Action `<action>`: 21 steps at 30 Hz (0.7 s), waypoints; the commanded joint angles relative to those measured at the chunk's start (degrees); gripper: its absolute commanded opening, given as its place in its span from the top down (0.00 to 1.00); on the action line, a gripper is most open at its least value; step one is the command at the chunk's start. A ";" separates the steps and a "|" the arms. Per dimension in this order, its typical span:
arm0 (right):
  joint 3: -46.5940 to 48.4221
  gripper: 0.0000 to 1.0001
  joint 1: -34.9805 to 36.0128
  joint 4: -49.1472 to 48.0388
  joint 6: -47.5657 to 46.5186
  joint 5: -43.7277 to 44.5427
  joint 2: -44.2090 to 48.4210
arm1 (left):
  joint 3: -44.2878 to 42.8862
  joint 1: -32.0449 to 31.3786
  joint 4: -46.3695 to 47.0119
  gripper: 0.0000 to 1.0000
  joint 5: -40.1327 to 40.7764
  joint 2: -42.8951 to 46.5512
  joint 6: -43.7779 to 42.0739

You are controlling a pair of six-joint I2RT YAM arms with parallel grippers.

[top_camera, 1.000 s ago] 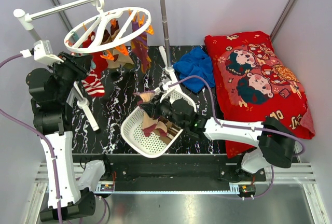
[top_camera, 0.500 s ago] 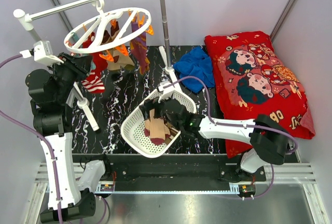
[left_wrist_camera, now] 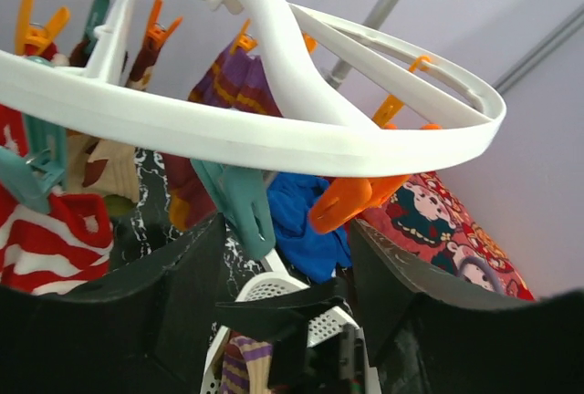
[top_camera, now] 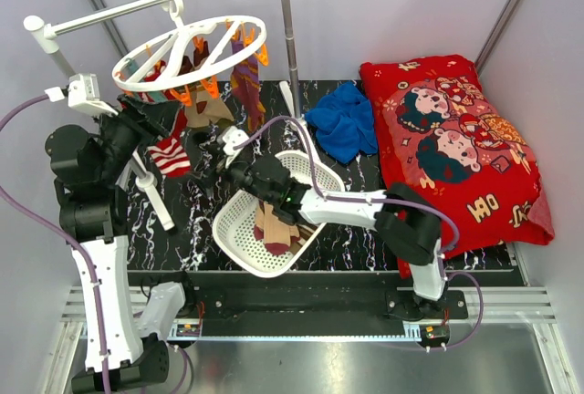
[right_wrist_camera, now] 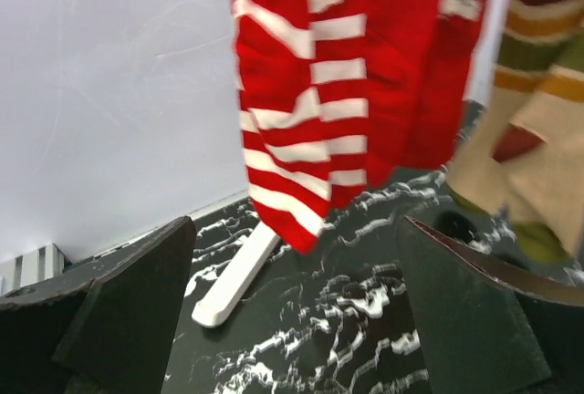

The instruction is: Remove the socks clipped to the hanger

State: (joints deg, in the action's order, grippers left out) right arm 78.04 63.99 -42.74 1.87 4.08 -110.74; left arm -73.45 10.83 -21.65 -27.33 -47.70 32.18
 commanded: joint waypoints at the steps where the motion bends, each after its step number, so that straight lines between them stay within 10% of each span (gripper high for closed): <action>1: 5.53 0.00 -0.53 -12.52 -6.52 -7.94 -6.22 | 0.41 0.16 5.03 0.39 -5.80 0.51 1.30; 21: 43.06 0.00 -5.27 -17.64 -3.90 -14.44 -38.39 | -2.75 -0.81 9.70 0.33 -11.25 -4.24 4.20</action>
State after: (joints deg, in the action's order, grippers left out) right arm 113.51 60.16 -55.44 -4.14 -6.68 -145.53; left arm -73.14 10.68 -16.01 -35.92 -51.51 35.73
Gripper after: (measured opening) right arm 0.994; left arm 0.663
